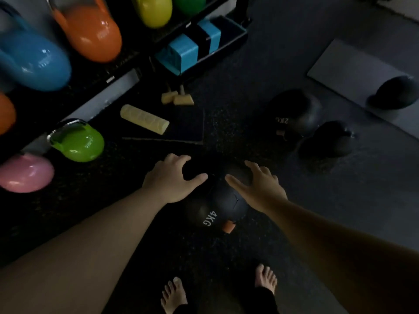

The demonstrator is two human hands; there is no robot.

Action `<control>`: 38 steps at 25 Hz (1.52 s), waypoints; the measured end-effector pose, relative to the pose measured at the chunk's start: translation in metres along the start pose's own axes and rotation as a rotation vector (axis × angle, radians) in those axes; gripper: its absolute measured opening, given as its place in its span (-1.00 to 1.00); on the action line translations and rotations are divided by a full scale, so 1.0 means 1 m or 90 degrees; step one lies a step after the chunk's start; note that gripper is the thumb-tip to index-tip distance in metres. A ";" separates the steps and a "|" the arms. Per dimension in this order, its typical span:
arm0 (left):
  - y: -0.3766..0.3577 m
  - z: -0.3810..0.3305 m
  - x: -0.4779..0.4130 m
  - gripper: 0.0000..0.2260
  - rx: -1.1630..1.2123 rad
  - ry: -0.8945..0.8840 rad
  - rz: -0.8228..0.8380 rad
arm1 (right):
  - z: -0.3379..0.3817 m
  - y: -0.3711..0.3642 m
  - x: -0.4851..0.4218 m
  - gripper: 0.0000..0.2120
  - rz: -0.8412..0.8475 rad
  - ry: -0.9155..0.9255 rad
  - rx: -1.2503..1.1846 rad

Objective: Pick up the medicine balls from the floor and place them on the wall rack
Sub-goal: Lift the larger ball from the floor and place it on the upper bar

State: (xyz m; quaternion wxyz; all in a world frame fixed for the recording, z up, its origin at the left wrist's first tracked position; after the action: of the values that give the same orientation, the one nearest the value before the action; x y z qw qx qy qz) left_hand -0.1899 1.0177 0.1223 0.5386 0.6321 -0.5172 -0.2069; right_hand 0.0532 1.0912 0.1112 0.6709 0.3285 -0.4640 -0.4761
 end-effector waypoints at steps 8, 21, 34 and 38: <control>-0.232 0.087 -0.094 0.14 0.093 0.161 0.020 | -0.096 -0.207 -0.120 0.23 0.032 -0.062 -0.066; -0.285 0.124 -0.118 0.25 0.509 0.437 0.012 | -0.111 -0.230 -0.138 0.45 0.015 -0.143 -0.261; -0.270 0.099 -0.111 0.22 0.556 0.430 -0.025 | -0.129 -0.214 -0.123 0.38 -0.043 -0.159 -0.334; -0.225 0.078 -0.116 0.18 0.520 0.362 -0.060 | -0.119 -0.181 -0.107 0.37 -0.089 -0.157 -0.400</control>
State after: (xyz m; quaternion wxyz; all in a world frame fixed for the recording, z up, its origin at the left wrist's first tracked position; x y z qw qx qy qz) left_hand -0.2005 1.0570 -0.1390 0.3566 0.8456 -0.3597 0.1688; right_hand 0.0918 1.1319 -0.1239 0.6438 0.0769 -0.3486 -0.6768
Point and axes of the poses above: each hand's wrist, its own x-axis away from the middle knuckle, its own y-axis out of the back of the hand, z = x × y, the point moved 8 cm from there along -x, towards the middle knuckle, and after that the axes turned 13 degrees about -z, right-handed, at the moved point
